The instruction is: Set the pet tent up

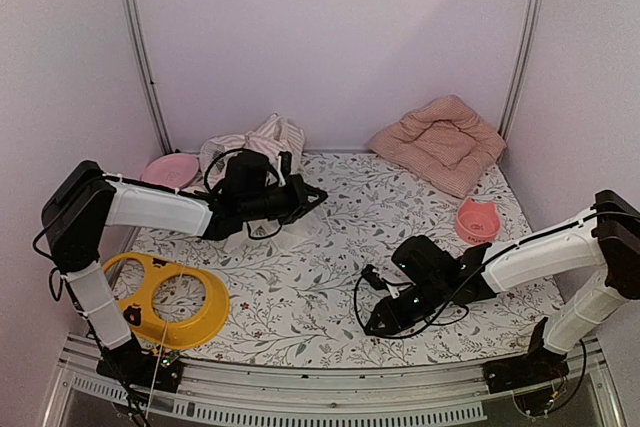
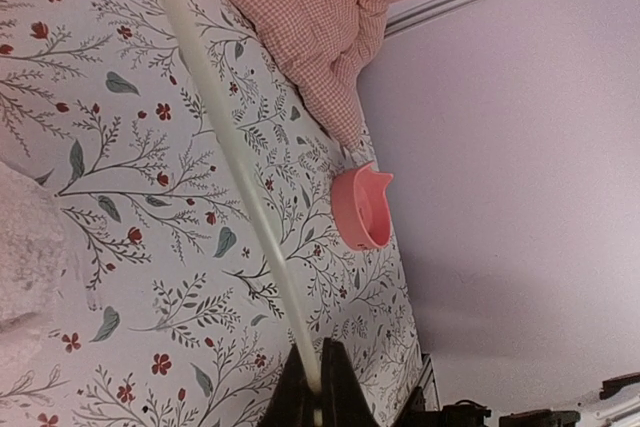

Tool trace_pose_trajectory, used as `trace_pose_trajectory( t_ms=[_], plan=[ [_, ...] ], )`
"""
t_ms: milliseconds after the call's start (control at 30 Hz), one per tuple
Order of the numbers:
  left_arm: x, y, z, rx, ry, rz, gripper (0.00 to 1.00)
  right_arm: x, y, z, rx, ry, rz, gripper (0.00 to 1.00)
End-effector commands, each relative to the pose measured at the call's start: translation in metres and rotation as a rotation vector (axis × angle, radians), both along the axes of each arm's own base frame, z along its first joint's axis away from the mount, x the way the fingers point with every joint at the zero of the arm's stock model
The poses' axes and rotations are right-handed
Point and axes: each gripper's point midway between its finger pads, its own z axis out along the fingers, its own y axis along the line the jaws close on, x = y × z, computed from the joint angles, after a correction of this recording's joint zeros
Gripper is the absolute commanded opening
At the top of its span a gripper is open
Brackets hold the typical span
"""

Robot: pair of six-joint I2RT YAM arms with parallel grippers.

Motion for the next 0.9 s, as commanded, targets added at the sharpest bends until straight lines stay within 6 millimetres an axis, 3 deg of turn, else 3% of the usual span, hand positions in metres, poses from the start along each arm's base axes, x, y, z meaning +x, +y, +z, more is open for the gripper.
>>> trace_pose_trajectory(
  t_ms=[0,33,167,300,467,533,633,867],
  plan=[
    [0.015,0.006,0.055,-0.054,-0.172,0.018,0.0,-0.002,0.003,-0.002,0.005,-0.002,0.013,0.21],
    [0.015,0.006,0.055,-0.053,-0.172,0.017,0.0,-0.002,0.003,-0.002,0.007,-0.001,0.014,0.2],
    [0.015,0.007,0.056,-0.054,-0.176,0.016,0.0,0.001,0.006,0.004,0.013,-0.01,0.012,0.0],
    [0.012,0.012,0.055,-0.033,-0.195,0.002,0.02,0.01,0.018,0.037,0.061,-0.061,0.021,0.0],
    [0.002,0.032,0.064,0.026,-0.248,0.026,0.4,0.018,0.039,0.08,0.131,-0.117,0.068,0.0],
    [-0.002,0.045,0.072,0.055,-0.277,0.063,0.44,0.02,0.045,0.09,0.141,-0.125,0.09,0.0],
    [-0.007,0.073,0.077,0.105,-0.297,0.138,0.42,0.024,0.055,0.105,0.162,-0.146,0.113,0.0],
    [-0.017,0.136,0.068,0.213,-0.337,0.304,0.42,0.032,0.072,0.129,0.191,-0.163,0.125,0.0]
  ],
)
